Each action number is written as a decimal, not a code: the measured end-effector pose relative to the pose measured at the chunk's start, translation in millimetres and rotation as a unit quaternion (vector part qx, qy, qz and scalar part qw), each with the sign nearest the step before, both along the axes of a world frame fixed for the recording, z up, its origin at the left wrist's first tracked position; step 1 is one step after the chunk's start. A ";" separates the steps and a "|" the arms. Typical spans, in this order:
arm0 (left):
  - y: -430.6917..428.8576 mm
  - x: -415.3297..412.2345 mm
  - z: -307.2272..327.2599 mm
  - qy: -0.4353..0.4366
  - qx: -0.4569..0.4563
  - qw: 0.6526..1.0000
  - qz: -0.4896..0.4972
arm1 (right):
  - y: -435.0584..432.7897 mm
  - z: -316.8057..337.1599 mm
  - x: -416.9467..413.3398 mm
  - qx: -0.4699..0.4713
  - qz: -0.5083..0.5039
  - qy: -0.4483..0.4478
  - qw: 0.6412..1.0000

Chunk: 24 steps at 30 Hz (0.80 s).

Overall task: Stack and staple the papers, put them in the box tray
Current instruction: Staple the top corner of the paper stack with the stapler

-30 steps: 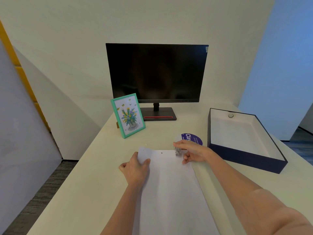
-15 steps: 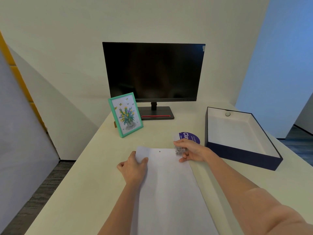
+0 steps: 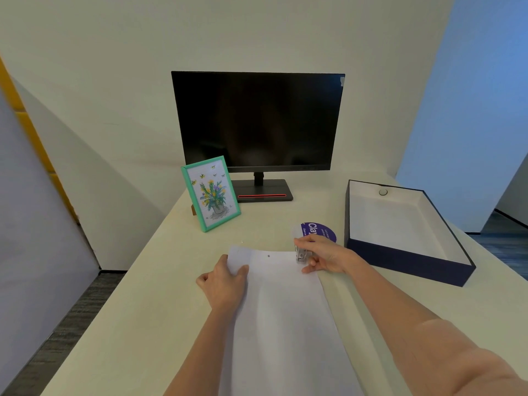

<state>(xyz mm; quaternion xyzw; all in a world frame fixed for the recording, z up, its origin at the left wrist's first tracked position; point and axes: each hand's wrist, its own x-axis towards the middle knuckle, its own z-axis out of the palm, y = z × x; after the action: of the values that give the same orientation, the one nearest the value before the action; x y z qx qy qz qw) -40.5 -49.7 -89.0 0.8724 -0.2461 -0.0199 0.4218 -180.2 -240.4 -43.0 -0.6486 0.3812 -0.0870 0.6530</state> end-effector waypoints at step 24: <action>3.3 -3.4 7.4 0.000 0.013 1.000 -0.008 | -4.5 4.6 -2.9 -0.106 0.052 0.053 0.992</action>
<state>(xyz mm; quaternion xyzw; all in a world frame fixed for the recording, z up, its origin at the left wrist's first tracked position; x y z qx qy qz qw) -44.0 -46.4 -81.6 0.8757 -0.2528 -0.0269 0.4105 -183.1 -244.9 -38.4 -0.7369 0.3694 -0.0589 0.5630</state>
